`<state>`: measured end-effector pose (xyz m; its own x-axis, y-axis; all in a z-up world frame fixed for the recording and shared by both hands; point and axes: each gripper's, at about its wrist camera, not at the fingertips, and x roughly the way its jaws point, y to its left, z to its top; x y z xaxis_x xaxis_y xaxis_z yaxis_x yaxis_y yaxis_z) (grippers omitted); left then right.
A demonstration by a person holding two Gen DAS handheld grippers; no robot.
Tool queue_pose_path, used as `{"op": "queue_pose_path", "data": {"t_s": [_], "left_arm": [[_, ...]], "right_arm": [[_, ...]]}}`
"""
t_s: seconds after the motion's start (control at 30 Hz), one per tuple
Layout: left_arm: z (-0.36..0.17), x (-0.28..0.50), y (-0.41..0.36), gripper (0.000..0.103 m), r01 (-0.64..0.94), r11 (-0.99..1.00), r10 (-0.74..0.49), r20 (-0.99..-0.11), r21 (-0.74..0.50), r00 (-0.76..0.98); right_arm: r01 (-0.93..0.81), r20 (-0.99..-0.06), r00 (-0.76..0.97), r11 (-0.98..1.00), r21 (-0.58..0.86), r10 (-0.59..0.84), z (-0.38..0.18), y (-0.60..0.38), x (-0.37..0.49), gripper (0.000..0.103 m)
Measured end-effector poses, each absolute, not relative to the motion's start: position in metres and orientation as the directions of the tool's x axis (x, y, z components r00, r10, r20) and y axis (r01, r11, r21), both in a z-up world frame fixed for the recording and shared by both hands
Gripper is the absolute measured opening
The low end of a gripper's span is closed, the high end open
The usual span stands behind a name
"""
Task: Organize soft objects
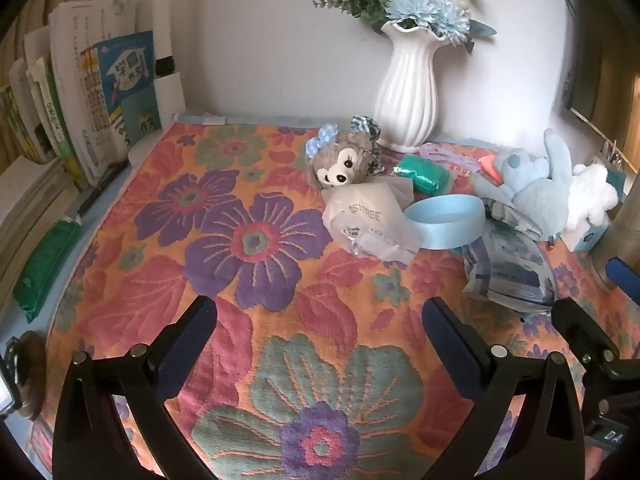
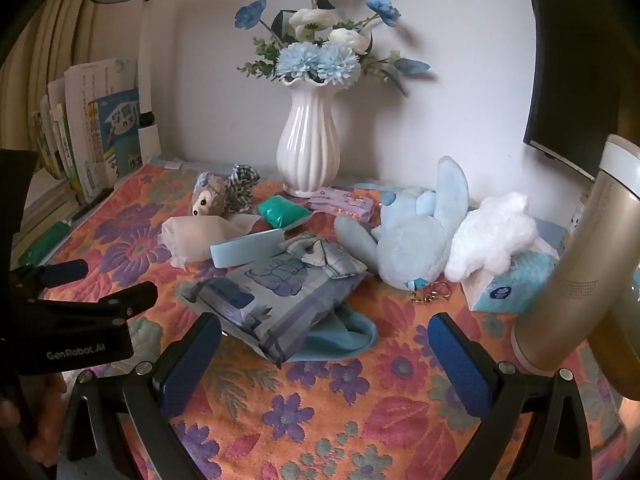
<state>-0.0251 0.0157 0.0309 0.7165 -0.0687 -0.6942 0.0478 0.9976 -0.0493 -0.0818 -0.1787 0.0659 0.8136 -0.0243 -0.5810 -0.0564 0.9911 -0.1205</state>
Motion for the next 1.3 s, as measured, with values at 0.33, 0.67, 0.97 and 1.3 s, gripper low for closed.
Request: {"op": "queue_pose_path", "data": {"t_s": [0.33,0.67,0.97,1.3], "left_arm": [[0.0304,-0.0291,0.0134,0.102,0.062,0.997,-0.080,-0.686,-0.050,0.723],[0.0296,-0.0280,0.0141,0.102,0.060,0.997,-0.079,-0.695,-0.051,0.715],[0.0282,-0.0284,0.0119,0.102,0.050,0.998,-0.066,-0.700,-0.044,0.711],[0.0276,-0.0288,0.0110,0.102,0.051,0.998,-0.066,-0.700,-0.042,0.711]], "right_arm": [[-0.040,-0.590,0.806,0.992,-0.118,-0.037,0.0663,-0.1735,-0.0803,0.103],[-0.033,-0.591,0.806,0.993,-0.112,-0.039,0.0655,-0.1772,-0.0812,0.103],[-0.029,-0.605,0.795,0.993,-0.114,-0.046,0.0645,-0.1781,-0.0795,0.103],[-0.026,-0.598,0.800,0.993,-0.116,-0.049,0.0640,-0.1769,-0.0792,0.103]]}}
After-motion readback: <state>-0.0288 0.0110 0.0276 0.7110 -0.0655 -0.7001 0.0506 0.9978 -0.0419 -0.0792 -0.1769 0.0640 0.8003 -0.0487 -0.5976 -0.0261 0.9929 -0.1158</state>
